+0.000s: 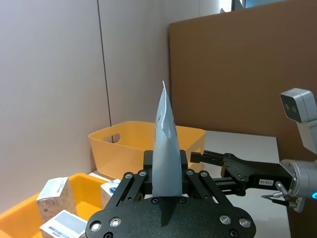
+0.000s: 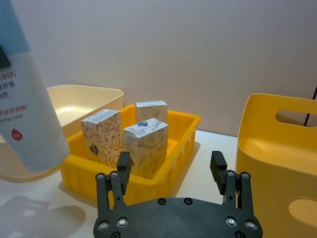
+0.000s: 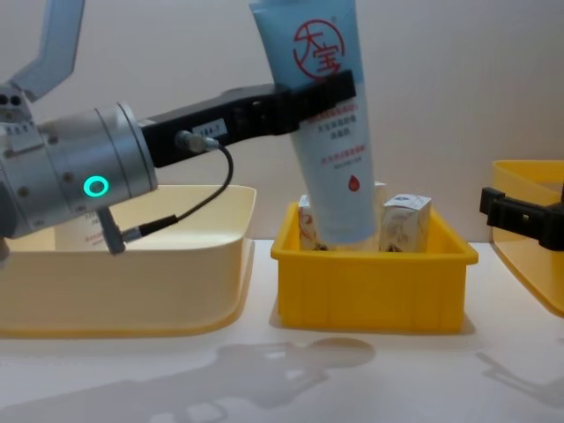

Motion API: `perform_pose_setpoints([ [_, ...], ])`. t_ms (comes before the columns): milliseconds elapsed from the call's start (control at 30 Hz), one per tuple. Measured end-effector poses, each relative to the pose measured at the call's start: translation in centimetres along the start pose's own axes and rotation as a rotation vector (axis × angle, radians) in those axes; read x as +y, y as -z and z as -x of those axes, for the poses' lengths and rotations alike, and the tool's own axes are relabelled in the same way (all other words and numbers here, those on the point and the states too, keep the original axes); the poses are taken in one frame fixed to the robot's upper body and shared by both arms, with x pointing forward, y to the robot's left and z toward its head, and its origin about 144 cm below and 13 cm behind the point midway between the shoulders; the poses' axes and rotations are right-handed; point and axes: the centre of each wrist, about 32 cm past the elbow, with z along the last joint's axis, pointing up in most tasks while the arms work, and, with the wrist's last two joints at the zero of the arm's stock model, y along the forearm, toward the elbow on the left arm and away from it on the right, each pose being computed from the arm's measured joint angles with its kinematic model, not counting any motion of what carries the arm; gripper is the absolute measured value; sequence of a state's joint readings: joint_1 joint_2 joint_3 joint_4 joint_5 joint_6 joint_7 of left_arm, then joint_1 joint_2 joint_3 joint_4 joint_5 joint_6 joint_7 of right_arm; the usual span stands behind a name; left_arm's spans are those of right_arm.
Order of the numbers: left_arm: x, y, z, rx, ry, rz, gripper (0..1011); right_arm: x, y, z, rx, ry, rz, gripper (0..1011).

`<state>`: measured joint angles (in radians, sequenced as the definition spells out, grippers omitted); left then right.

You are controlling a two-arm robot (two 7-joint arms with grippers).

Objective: Bimanual collaborative sorting of washing and personal care products

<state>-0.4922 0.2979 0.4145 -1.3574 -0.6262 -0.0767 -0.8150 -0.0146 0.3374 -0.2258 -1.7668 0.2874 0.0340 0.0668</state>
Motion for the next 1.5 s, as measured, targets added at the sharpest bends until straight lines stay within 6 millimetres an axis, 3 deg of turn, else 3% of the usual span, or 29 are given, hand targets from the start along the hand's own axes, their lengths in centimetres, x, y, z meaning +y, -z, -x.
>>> perform_pose_setpoints([
  [800, -0.7, 0.9, 0.4, -0.028, 0.041, -0.017, 257, -0.1, -0.4, -0.6, -0.005, -0.043, -0.001, 1001],
  [1500, -0.8, 1.0, 0.5, -0.032, 0.047, -0.019, 257, 0.8, -3.1, -3.2, 0.009, -0.324, 0.004, 1001],
])
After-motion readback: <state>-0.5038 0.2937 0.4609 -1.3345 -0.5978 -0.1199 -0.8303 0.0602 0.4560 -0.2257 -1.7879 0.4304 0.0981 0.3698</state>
